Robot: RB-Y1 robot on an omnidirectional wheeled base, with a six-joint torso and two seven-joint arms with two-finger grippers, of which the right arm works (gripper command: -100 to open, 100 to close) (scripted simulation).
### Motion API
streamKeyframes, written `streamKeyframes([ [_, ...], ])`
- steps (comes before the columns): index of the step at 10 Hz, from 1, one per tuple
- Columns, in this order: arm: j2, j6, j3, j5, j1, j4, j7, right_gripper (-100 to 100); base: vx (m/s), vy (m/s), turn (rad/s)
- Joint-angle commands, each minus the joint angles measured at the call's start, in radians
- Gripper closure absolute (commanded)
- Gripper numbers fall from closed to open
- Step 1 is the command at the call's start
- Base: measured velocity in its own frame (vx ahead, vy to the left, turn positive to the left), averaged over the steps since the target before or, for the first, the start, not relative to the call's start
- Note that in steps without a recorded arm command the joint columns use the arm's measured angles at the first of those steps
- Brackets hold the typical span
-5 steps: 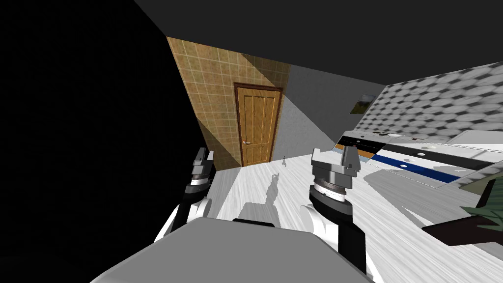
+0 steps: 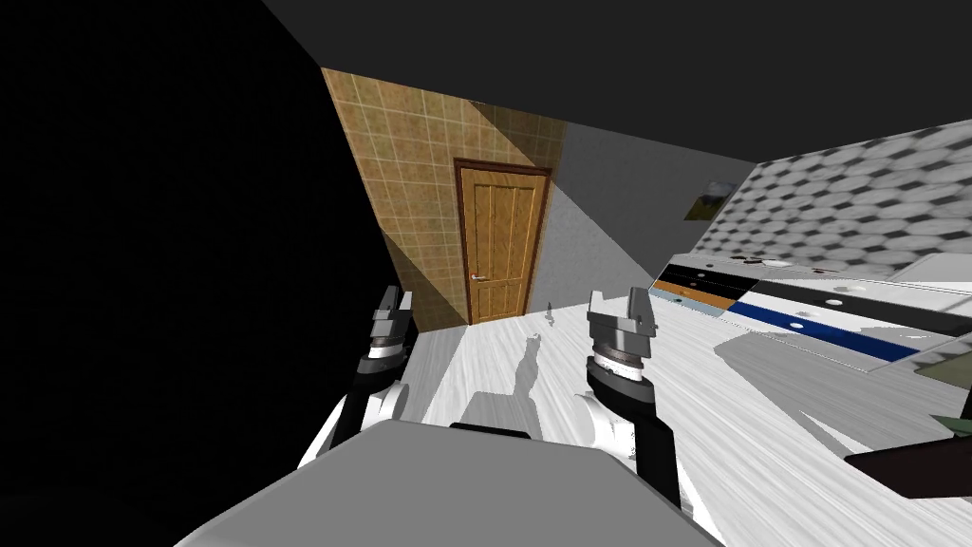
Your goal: Pull the door open
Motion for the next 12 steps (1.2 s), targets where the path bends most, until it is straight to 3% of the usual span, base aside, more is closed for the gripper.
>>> streamKeyframes([
  [1, -0.012, -0.01, 0.004, -0.003, -0.014, 0.039, -0.01, -100, 0.111, 0.052, 0.013],
  [12, -0.073, -0.055, 0.049, -0.016, -0.09, 0.267, -0.064, -100, 0.083, 0.048, 0.014],
])
